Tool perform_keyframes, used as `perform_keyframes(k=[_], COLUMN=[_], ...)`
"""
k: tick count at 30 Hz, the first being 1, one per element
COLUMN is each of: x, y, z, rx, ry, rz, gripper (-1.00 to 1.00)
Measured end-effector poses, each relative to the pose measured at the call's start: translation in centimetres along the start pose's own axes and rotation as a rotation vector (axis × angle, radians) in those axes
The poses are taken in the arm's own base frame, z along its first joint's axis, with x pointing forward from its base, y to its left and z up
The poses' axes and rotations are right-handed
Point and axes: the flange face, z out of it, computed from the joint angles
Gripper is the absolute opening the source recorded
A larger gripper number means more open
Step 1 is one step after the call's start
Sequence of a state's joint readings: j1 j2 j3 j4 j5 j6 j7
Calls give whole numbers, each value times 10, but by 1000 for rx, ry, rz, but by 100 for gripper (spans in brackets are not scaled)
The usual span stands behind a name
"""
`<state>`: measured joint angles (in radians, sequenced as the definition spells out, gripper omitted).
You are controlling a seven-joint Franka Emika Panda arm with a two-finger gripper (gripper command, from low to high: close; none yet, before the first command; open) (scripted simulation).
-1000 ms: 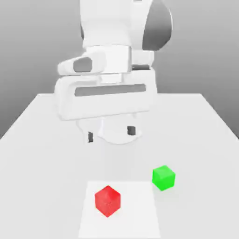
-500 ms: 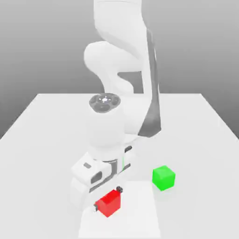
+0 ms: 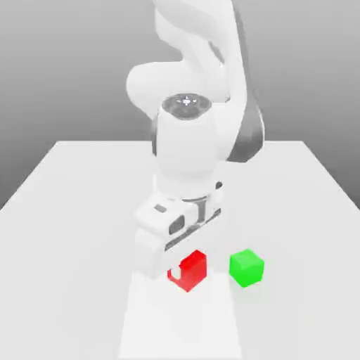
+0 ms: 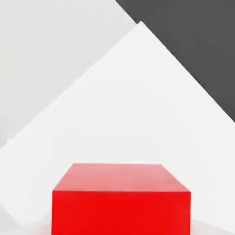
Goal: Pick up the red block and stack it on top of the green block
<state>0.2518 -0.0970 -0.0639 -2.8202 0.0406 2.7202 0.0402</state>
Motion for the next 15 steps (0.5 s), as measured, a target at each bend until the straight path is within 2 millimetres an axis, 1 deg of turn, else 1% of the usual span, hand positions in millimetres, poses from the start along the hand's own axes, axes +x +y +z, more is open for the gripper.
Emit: perform_keyframes(k=[4, 5, 8, 12, 13, 15], x=[-46, -52, -56, -58, -58, -58], y=[-64, -71, -77, -76, -76, -74], z=[-12, -9, 12, 45, 50, 50], rx=[-14, -18, -23, -24, -24, -24], ry=[0, 1, 2, 3, 3, 3], rz=[-77, -87, -96, -95, -94, -89], gripper=[-100, -100, -100, -100, 100, 100])
